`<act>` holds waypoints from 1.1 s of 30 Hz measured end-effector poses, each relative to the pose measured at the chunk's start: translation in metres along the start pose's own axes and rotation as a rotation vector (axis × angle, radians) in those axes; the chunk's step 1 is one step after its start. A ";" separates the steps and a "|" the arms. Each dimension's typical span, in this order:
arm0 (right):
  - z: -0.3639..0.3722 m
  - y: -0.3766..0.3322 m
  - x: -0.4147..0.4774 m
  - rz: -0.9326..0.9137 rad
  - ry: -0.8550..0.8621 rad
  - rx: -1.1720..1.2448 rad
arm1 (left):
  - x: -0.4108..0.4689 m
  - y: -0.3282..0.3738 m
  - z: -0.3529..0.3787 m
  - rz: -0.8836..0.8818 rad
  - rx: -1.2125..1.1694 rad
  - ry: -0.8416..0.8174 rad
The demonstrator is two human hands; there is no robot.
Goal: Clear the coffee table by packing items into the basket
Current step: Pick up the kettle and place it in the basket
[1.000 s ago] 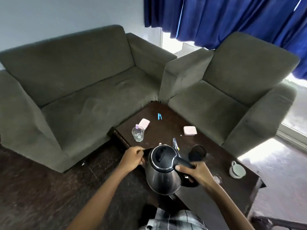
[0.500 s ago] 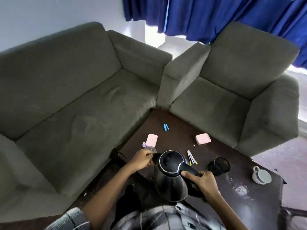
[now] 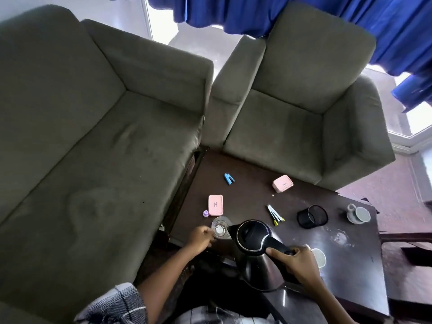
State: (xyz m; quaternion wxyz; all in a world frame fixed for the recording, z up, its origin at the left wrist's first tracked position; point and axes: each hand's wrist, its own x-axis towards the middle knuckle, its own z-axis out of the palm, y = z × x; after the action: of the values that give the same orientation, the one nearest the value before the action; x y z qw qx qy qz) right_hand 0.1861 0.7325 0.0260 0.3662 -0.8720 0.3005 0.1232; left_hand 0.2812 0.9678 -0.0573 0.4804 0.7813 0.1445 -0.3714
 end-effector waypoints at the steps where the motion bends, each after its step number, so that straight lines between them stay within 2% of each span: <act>1: 0.003 0.001 0.002 0.017 0.010 -0.009 | 0.005 -0.006 -0.003 0.020 0.089 0.015; 5: 0.015 0.000 0.008 0.090 0.001 -0.069 | 0.018 -0.027 -0.006 0.150 0.554 -0.033; 10: 0.025 -0.003 0.015 0.155 0.012 -0.133 | 0.033 -0.033 0.003 0.267 0.928 -0.137; 13: 0.031 -0.006 0.020 0.174 0.013 -0.166 | 0.045 -0.035 0.009 0.296 1.103 -0.137; 19: 0.038 -0.006 0.031 0.196 -0.029 -0.219 | 0.077 -0.036 0.015 0.246 0.941 -0.018; 26: 0.047 -0.001 0.038 0.207 -0.016 -0.264 | 0.101 -0.039 0.028 0.238 0.968 -0.047; 33: 0.047 -0.003 0.038 0.206 -0.026 -0.291 | 0.104 -0.040 0.034 0.228 1.015 0.023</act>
State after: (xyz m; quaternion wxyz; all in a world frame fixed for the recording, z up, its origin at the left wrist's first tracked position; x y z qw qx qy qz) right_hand 0.2181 0.7513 -0.0216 0.2253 -0.8787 0.3625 0.2137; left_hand 0.3140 0.9452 -0.1669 0.0771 0.9306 -0.1346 -0.3315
